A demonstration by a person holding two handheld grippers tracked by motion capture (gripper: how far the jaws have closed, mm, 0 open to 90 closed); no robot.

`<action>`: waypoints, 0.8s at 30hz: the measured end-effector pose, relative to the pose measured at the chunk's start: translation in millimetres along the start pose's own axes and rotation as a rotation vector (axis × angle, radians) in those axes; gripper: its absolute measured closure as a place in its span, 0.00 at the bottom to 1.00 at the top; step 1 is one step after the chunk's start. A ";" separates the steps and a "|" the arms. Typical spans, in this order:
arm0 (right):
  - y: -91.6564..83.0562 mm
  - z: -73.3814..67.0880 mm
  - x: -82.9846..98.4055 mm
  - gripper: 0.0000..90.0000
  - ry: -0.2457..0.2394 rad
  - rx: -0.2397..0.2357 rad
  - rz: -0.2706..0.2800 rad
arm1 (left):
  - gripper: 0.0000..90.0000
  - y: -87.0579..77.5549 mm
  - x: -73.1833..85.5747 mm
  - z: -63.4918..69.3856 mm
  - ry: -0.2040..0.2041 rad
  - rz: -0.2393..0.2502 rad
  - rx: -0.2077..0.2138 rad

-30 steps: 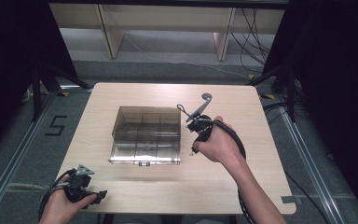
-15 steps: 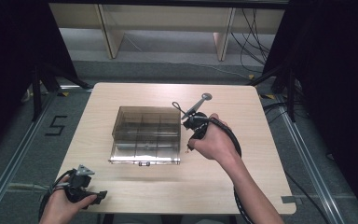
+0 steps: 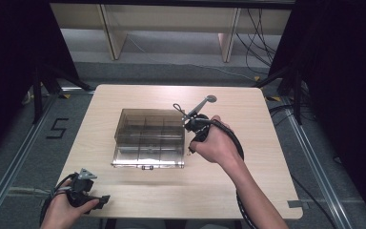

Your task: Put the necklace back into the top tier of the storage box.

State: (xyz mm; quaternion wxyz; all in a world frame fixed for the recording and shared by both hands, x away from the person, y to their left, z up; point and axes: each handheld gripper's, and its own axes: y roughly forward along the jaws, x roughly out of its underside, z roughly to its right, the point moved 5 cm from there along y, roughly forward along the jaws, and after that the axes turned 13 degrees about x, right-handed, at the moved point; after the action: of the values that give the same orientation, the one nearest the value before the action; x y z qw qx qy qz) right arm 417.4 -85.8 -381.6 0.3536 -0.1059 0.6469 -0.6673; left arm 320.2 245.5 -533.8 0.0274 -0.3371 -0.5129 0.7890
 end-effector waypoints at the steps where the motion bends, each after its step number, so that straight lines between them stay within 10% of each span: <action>1: -0.1 -0.6 -0.1 0.98 0.003 -0.005 0.001 | 0.23 0.0 0.0 0.0 -0.002 0.002 0.000; 24: 0.3 -12.8 -11.5 0.98 -0.012 -0.016 0.009 | 0.23 -0.6 -0.2 -0.7 -0.004 0.002 -0.003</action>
State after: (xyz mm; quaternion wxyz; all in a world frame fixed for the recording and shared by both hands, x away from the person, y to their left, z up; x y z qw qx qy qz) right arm 418.2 -68.6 -380.0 0.3596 -0.1098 0.6507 -0.6597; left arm 320.6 246.3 -533.3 0.0249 -0.3361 -0.5140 0.7888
